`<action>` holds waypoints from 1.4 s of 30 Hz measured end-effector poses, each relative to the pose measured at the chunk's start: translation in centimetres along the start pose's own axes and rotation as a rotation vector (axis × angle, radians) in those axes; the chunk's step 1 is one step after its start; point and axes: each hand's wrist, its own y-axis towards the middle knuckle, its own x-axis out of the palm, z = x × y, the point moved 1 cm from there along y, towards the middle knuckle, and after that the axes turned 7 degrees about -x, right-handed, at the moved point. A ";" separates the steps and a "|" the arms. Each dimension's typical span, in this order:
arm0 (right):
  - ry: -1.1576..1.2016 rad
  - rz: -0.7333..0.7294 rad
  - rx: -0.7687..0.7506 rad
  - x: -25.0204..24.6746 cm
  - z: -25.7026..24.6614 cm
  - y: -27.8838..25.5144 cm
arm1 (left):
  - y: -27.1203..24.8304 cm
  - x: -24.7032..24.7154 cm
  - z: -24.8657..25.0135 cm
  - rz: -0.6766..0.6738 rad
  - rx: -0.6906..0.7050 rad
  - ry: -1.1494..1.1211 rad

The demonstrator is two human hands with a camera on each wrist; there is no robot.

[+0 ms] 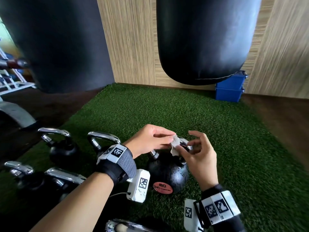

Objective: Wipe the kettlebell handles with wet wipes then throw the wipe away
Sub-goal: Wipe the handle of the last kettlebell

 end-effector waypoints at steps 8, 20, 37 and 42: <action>0.074 -0.292 0.564 1.6 8.3 -0.9 | 1.6 -1.5 -0.7 0.429 0.306 0.524; -0.128 -0.169 0.437 4.2 10.8 -3.0 | 1.0 0.6 -0.9 0.519 0.417 0.818; -0.154 -0.220 0.439 3.5 10.1 -2.9 | 1.0 -3.4 -4.6 0.569 0.304 0.531; -0.167 -0.231 0.442 3.7 10.1 -2.9 | 1.3 -4.2 -6.2 0.565 0.248 0.433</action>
